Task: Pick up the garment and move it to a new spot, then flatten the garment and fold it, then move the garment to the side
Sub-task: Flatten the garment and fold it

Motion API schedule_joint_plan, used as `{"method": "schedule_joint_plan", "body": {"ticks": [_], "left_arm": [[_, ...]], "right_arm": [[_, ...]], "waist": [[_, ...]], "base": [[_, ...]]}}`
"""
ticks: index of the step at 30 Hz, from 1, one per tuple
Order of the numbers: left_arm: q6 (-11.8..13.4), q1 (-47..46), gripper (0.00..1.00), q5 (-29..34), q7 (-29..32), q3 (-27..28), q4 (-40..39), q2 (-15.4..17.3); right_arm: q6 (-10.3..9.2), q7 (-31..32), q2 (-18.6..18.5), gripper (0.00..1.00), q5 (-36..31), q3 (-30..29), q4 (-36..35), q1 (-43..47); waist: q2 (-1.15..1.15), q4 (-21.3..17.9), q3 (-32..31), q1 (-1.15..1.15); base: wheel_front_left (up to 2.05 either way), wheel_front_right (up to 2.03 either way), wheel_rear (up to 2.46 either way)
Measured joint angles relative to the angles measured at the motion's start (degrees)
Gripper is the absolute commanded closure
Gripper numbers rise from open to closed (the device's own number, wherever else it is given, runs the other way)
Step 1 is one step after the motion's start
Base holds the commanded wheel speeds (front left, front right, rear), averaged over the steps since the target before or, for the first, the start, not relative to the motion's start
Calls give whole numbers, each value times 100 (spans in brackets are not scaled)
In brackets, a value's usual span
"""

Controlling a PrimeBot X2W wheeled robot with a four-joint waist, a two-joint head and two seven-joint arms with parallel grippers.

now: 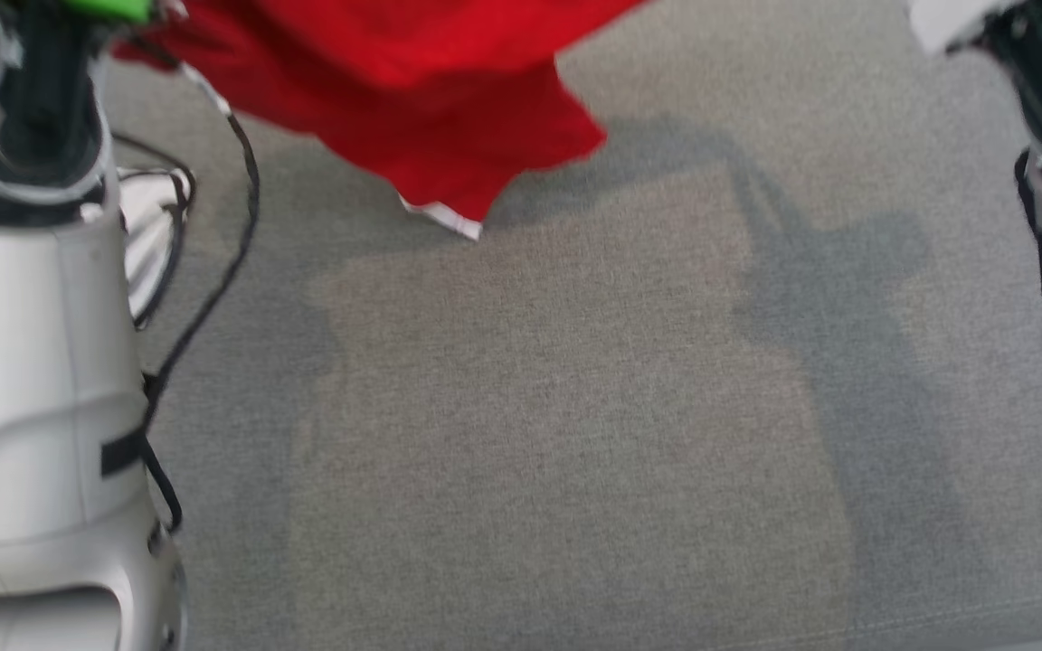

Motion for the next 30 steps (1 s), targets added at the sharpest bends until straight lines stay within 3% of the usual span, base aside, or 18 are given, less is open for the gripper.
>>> {"method": "schedule_joint_plan", "body": {"ticks": [8, 17, 24, 30], "left_arm": [[-70, -1661, 100, 131, -497, 232, 380, 172], [-293, -2732, 100, 312, -1639, 309, 827, 257], [-359, -2174, 100, 464, -2238, -431, 996, 423], [-360, -952, 100, 199, -2611, -1344, 749, 702]], "right_arm": [[3, -827, 68, 100, -511, 119, 943, -1720], [14, -2239, 283, 100, -1292, -156, 1951, -3058], [7, -2484, 2, 100, -1412, 541, 2347, -2933], [5, -2196, -505, 100, -769, 1254, 2016, -1999]], "waist": [[0, -95, 1041, 1], [0, -149, 1993, 1], [0, -101, 2356, 1], [0, 16, 2273, 1]], "base": [[0, 0, 0], [0, 0, 0], [0, 0, 0], [0, 0, 0]]}}
